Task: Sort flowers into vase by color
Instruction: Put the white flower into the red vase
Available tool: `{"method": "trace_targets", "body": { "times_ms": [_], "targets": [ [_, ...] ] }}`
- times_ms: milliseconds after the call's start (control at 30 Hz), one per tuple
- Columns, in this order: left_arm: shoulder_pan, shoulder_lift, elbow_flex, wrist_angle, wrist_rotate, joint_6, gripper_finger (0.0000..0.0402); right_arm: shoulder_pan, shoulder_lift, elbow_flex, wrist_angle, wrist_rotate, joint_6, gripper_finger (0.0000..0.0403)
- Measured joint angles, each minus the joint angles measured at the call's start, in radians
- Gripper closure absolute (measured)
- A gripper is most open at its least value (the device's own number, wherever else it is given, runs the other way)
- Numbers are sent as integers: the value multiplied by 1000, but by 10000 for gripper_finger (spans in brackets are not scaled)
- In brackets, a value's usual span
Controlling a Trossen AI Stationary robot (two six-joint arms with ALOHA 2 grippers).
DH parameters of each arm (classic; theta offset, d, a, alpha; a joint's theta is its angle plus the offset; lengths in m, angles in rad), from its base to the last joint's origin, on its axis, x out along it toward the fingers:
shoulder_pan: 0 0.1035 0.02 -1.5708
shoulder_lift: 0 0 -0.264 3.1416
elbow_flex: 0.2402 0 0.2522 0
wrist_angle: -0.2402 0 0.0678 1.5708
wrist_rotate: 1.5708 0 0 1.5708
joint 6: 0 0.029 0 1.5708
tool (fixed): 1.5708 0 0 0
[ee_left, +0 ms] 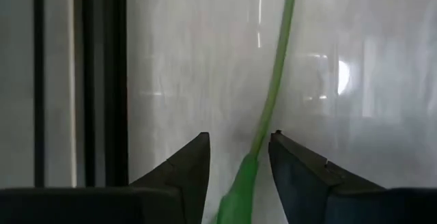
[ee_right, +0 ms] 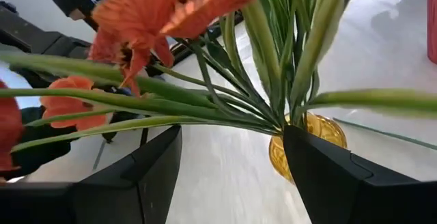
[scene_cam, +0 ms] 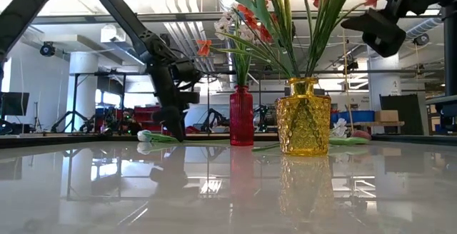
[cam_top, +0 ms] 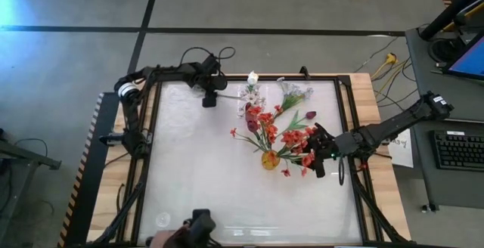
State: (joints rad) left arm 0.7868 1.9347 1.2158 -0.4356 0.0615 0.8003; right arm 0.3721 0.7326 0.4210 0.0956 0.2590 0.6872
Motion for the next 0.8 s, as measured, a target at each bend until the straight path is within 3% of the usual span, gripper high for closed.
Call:
{"method": "trace_targets", "body": {
  "times_ms": [200, 433, 567, 800],
  "targets": [
    [12, 38, 21, -43, 1, 4, 300, 0, -3, 12, -14, 0, -20, 156],
    [14, 28, 14, -40, -24, 0, 393, 0, 3, 61, -16, 0, -101, 156],
    [14, 7, 13, -63, -30, -6, 398, 0, 3, 86, -38, 0, -121, 156],
    [14, -124, 13, -65, -34, -37, 401, 0, 3, 164, -235, 53, -125, 156]
  ]
}}
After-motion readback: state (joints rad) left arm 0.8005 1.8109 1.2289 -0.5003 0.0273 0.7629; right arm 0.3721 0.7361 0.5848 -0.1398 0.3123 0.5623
